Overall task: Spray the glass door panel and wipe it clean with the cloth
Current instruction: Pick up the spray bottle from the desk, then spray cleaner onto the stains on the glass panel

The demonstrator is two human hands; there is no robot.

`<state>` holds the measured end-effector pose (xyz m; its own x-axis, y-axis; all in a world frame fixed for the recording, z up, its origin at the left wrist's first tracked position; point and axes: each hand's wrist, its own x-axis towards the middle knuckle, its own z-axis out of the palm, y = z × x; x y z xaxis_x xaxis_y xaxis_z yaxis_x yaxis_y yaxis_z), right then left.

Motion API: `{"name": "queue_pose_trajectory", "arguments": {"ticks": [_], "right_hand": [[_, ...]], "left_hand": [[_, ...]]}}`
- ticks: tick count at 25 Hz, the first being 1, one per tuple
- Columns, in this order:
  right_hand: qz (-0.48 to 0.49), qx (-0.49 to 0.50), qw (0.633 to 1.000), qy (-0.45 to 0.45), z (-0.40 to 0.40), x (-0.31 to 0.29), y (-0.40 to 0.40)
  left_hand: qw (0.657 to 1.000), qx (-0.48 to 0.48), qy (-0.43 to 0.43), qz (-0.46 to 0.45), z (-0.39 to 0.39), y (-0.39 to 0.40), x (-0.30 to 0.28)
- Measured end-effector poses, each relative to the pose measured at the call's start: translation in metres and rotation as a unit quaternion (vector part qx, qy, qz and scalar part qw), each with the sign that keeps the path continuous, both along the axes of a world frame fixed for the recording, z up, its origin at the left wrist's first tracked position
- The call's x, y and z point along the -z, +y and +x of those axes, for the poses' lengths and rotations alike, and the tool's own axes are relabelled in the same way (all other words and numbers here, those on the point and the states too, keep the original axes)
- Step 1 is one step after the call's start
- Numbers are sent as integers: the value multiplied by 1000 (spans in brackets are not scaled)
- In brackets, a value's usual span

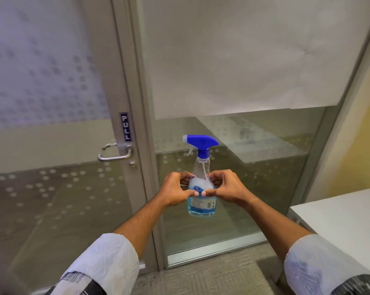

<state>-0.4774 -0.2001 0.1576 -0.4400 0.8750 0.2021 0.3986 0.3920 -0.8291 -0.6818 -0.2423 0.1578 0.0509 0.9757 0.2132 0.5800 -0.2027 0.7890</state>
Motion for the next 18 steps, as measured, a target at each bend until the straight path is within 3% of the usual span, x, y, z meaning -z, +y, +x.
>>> {"name": "queue_pose_trajectory", "arguments": {"ticks": [18], "right_hand": [[-16, -174, 984, 21, -368, -24, -108]], "left_hand": [[985, -171, 7, 36, -339, -181, -29]]}}
